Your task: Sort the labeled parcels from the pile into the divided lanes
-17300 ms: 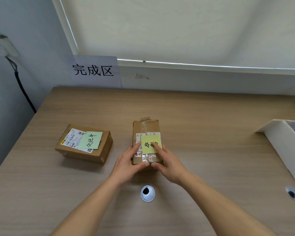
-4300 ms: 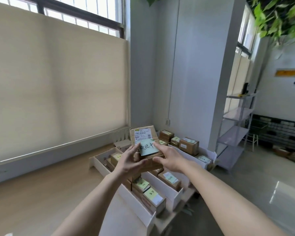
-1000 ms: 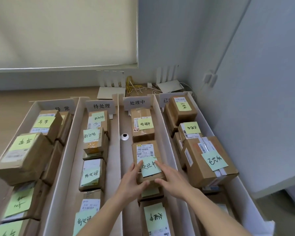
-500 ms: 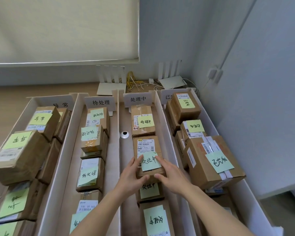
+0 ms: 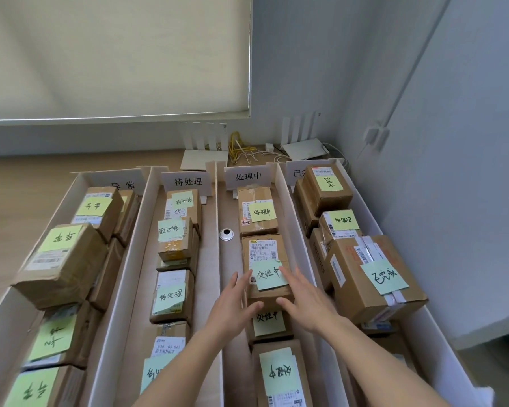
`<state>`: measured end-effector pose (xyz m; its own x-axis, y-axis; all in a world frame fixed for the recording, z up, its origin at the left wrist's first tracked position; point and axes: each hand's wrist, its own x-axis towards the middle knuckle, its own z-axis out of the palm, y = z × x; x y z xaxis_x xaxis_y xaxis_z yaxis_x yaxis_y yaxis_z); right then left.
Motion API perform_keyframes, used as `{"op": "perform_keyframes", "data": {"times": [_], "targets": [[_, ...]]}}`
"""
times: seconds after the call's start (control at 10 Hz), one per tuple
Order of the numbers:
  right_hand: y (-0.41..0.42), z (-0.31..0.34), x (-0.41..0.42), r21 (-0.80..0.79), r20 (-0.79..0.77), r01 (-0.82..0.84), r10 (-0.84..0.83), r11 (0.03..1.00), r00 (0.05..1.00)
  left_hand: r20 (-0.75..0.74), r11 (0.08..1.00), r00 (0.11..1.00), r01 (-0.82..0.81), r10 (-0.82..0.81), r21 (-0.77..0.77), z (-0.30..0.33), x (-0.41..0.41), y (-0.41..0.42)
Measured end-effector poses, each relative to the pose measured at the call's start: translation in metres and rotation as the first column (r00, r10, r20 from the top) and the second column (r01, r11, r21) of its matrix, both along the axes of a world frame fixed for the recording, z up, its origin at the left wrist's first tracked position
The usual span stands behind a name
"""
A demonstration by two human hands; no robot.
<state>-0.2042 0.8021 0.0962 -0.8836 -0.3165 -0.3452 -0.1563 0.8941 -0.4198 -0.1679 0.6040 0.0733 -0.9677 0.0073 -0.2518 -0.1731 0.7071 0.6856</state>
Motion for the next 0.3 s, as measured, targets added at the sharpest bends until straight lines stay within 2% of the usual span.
{"op": "perform_keyframes", "data": {"times": [0.1, 0.2, 0.3], "targets": [[-0.004, 0.012, 0.011, 0.16, -0.101, 0.004, 0.012, 0.987, 0.995, -0.025, 0.998, 1.0, -0.005, 0.003, -0.059, 0.016, 0.014, -0.018], [-0.023, 0.032, 0.022, 0.177, -0.192, -0.026, 0.061, 0.984, 0.98, -0.045, 0.99, 0.999, -0.032, 0.026, -0.135, 0.033, 0.027, -0.046], [-0.054, 0.054, 0.035, 0.198, -0.198, -0.128, 0.168, 0.972, 0.966, -0.088, 0.979, 0.995, -0.052, 0.036, -0.195, 0.055, 0.042, -0.075]]}}
